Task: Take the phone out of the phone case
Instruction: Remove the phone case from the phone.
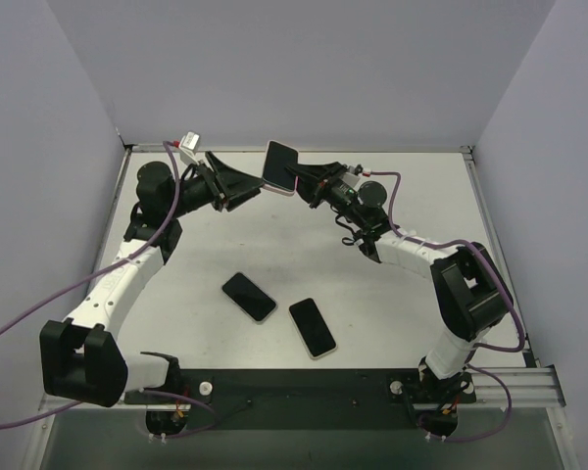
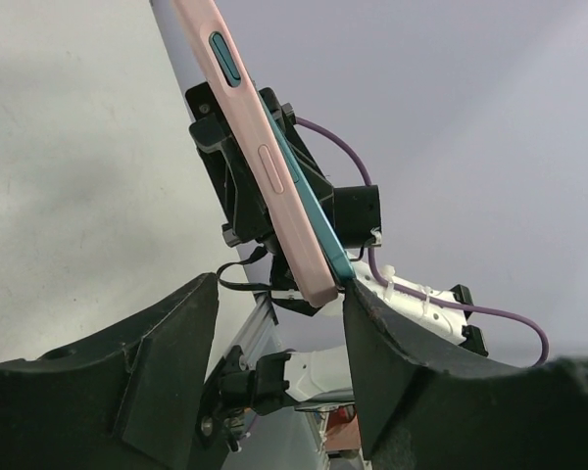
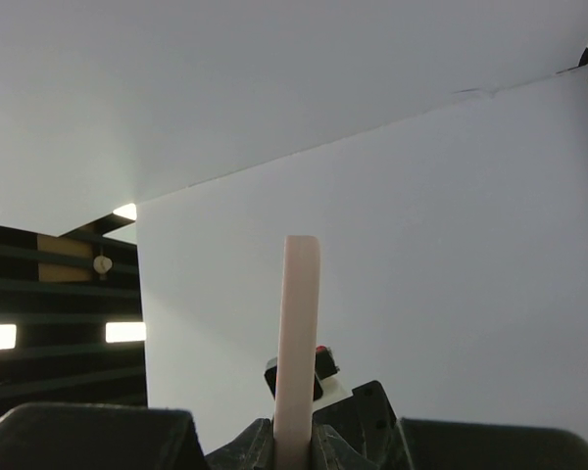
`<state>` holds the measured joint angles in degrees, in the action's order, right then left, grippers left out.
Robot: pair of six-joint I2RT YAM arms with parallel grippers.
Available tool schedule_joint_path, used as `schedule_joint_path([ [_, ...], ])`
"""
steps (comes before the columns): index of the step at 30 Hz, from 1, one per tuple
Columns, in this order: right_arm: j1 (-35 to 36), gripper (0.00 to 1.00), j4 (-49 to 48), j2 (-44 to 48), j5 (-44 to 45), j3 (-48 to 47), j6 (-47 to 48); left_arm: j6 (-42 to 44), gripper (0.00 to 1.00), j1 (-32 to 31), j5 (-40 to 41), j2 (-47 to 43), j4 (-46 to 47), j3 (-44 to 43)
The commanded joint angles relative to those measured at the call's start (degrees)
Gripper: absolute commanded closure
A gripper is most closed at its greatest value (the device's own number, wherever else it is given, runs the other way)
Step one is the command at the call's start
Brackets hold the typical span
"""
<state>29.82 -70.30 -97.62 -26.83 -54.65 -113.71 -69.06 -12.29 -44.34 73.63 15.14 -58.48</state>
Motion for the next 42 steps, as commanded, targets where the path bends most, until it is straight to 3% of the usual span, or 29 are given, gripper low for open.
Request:
schedule_joint_path([
  [1, 1.02, 1.00, -25.23, 1.82, -0.51, -3.71, 0.16, 0.76, 0.43, -0.27, 1.53, 0.64, -1.41, -0.93],
  [6, 1.11, 1.00, -25.23, 1.82, -0.07, -3.88, -0.46, 0.59, 0.56, -0.54, 1.88, 0.64, -0.90, -0.06],
  [14, 2.61, 1.00, -25.23, 1.82, -0.77, -6.25, 0.50, 0.24, 0.67, -1.06, 2.24, 1.87, -1.86, -1.37],
  [19, 3.57, 1.00, -25.23, 1.82, -1.47, -7.40, 1.56, 2.43, 0.77, -2.20, 3.38, 3.72, -8.10, -4.62],
  [28, 4.54, 1.00, -25.23, 2.79, -2.87, -9.68, 3.40, 0.33, 0.93, -2.38, 3.64, 5.56, -7.31, -3.49],
  [42, 7.53, 1.00, -25.15, 2.70, -5.69, -12.41, 5.17, 1.82, 1.00, -2.56, 7.51, 9.25, -10.30, -6.82],
])
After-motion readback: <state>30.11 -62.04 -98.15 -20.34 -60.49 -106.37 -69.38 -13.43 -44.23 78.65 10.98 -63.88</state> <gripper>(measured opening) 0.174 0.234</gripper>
